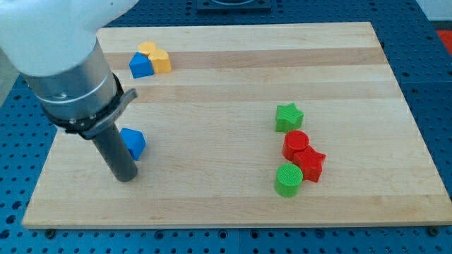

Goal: Move the blue cube down to the blue triangle

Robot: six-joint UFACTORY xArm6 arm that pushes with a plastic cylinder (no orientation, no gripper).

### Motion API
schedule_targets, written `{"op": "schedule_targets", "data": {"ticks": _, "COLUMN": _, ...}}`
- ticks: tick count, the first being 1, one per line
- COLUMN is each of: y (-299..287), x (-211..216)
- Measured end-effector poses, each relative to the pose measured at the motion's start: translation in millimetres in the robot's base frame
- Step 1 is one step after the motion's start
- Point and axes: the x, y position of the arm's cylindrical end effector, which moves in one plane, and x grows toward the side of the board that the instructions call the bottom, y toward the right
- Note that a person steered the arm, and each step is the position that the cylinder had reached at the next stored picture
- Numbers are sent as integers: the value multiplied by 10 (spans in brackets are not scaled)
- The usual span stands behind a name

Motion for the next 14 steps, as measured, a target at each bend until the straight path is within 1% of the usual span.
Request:
{"op": "schedule_targets", "data": {"ticks": 3, "y": -37, "x": -336}}
{"op": "schedule_targets", "data": {"ticks": 5, "y": -30, "x": -449}}
{"op": "schedule_targets", "data": {"ticks": 8, "y": 260, "x": -766}}
{"op": "schedule_targets", "data": {"ticks": 9, "y": 287, "x": -904}}
{"op": "schedule_targets", "data": {"ticks": 10, "y": 261, "x": -943}}
{"op": "schedule_targets", "data": {"ticks": 12, "y": -108, "x": -988}}
{"op": "schedule_targets", "data": {"ticks": 13, "y": -345, "x": -1143}}
{"op": "schedule_targets", "data": {"ticks": 14, "y": -398, "x": -1422}}
